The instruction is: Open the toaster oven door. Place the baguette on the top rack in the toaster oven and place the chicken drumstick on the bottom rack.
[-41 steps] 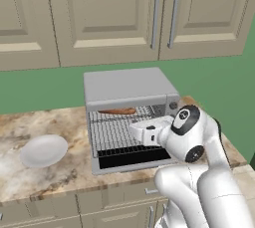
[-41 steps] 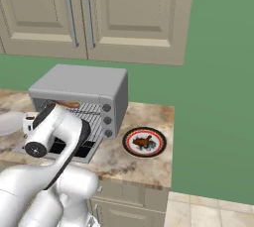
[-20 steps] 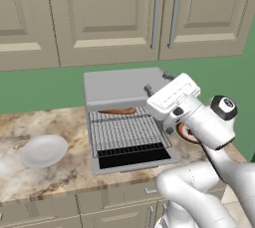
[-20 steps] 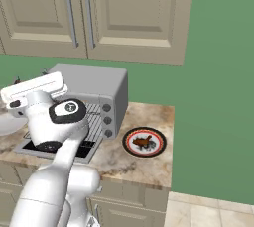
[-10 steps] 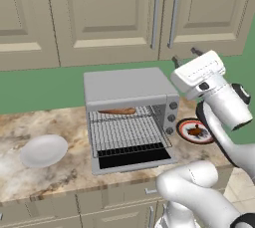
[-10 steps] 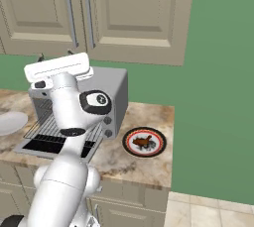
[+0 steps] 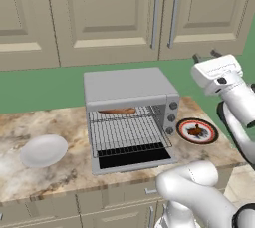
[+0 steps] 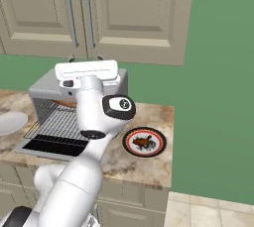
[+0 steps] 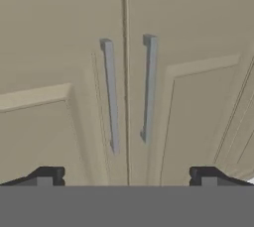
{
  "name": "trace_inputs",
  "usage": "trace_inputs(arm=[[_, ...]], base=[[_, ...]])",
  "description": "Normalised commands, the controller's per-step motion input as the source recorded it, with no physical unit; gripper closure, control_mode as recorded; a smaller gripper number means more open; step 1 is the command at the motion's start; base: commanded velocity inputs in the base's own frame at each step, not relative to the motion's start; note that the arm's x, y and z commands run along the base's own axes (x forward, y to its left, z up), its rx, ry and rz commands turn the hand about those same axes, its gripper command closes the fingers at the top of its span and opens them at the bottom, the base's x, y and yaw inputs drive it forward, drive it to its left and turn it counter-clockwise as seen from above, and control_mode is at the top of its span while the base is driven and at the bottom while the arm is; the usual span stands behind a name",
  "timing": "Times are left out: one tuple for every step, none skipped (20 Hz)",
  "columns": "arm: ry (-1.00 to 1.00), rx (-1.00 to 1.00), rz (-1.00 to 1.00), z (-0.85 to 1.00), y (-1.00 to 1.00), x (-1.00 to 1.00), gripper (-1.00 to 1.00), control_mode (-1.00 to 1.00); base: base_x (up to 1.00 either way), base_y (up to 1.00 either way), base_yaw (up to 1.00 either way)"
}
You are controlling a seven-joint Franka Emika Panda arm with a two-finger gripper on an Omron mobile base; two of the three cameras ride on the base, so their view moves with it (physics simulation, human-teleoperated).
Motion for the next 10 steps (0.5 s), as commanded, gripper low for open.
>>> trace_inputs(arm=[[0.32, 0.0, -0.12, 0.27, -0.98, -0.25, -1.0, -1.0], [0.31, 0.0, -0.12, 0.2, -0.98, -0.24, -1.0, -1.0], [0.31, 0.0, -0.11, 0.02, -0.99, -0.24, -1.0, -1.0], [0.31, 0.0, -0.1, 0.0, -0.95, -0.24, -1.0, -1.0], [0.33, -0.01, -0.09, 0.0, -0.92, -0.24, -1.0, -1.0], [0.37, -0.06, -0.06, -0.09, -0.9, -0.21, -1.0, -1.0], [0.39, -0.09, -0.04, -0.11, -0.9, -0.11, -1.0, -1.0], [0.49, -0.15, -0.03, -0.36, -0.79, 0.0, -1.0, -1.0], [0.56, -0.21, -0.01, -0.42, -0.69, 0.0, -1.0, -1.0], [0.56, -0.23, -0.01, -0.46, -0.62, 0.0, -1.0, -1.0]], base=[[0.0, 0.0, 0.0], [0.0, 0.0, 0.0], [0.0, 0.0, 0.0], [0.0, 0.0, 0.0], [0.0, 0.0, 0.0], [0.0, 0.0, 0.0], [0.0, 0.0, 0.0], [0.0, 0.0, 0.0], [0.0, 0.0, 0.0], [0.0, 0.0, 0.0]])
